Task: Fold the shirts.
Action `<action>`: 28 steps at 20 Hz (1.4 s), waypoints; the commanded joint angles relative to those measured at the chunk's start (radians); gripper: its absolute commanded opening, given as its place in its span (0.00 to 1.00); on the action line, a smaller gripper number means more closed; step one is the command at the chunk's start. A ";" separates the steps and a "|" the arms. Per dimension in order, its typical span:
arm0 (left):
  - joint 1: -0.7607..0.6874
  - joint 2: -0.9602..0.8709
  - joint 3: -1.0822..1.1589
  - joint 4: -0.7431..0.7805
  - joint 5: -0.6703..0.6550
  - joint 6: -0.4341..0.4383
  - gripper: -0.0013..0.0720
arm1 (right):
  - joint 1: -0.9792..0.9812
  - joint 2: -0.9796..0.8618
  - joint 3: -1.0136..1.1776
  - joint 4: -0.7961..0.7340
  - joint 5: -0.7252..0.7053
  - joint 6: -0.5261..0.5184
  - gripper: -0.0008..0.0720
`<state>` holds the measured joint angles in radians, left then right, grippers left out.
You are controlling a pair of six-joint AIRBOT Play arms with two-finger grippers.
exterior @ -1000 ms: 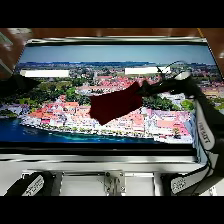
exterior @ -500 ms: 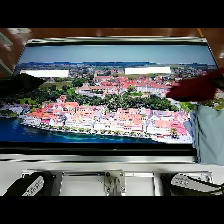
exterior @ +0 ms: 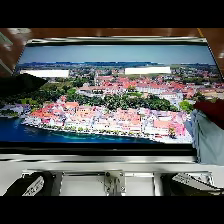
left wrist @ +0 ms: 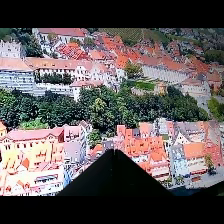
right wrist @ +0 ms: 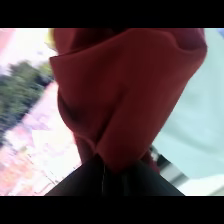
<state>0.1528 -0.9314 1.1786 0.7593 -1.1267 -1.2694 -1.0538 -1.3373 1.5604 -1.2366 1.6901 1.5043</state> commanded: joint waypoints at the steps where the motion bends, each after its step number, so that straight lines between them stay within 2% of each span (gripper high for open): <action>1: -0.004 0.000 0.000 0.000 0.000 0.000 0.07 | -0.016 0.018 -0.074 -0.158 0.105 0.006 0.10; 3: -0.011 0.000 0.000 0.000 0.000 0.000 0.07 | -0.016 0.044 -0.197 -0.207 0.094 -0.006 0.10; 7: -0.016 0.000 0.000 0.000 0.000 0.000 0.07 | -0.016 0.080 -0.435 -0.402 0.061 -0.016 0.10; 8: -0.016 0.000 0.000 0.001 0.000 0.000 0.07 | -0.016 0.080 -0.468 -0.422 0.039 -0.016 0.22; 9: -0.016 0.000 0.000 0.001 0.000 0.000 0.07 | -0.016 0.080 -0.476 -0.407 0.008 -0.016 0.65; 10: -0.016 0.000 0.000 0.001 0.000 0.000 0.07 | -0.015 0.082 -0.471 -0.370 -0.019 -0.030 0.93; 14: -0.016 0.000 0.000 0.001 0.011 0.001 0.07 | -0.015 0.090 -0.297 -0.233 -0.096 -0.080 0.93; 16: -0.024 0.000 0.000 0.013 0.042 0.014 0.07 | -0.010 0.093 -0.125 0.039 -0.193 -0.115 0.93; 18: -0.079 -0.014 0.013 0.162 0.053 -0.003 0.07 | 0.069 0.119 0.000 0.265 -0.357 -0.126 0.93; 20: -0.190 -0.068 0.047 0.450 0.034 -0.177 0.07 | 0.262 0.155 0.040 0.251 -0.432 -0.129 0.93; 22: -0.295 -0.167 0.096 0.660 -0.072 -0.297 0.07 | 0.530 0.146 0.034 0.059 -0.365 -0.121 0.93; 23: -0.343 -0.236 0.130 0.721 -0.164 -0.303 0.19 | 0.662 0.124 0.015 -0.056 -0.314 -0.088 0.94; 24: -0.383 -0.307 0.158 0.753 -0.244 -0.304 0.74 | 0.780 0.089 -0.015 -0.164 -0.267 -0.044 0.94; 25: -0.407 -0.366 0.179 0.753 -0.294 -0.306 0.98 | 0.863 0.046 -0.038 -0.219 -0.214 -0.036 0.94; 26: -0.423 -0.408 0.190 0.752 -0.321 -0.303 0.98 | 0.912 0.002 -0.044 -0.239 -0.154 -0.029 0.94; 28: -0.438 -0.433 0.190 0.748 -0.281 -0.303 0.98 | 0.967 -0.066 -0.044 -0.235 -0.078 -0.021 0.94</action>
<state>-0.2302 -1.2778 1.3392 1.4231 -1.3479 -1.5391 -0.2485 -1.3216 1.5269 -1.3781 1.4879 1.4521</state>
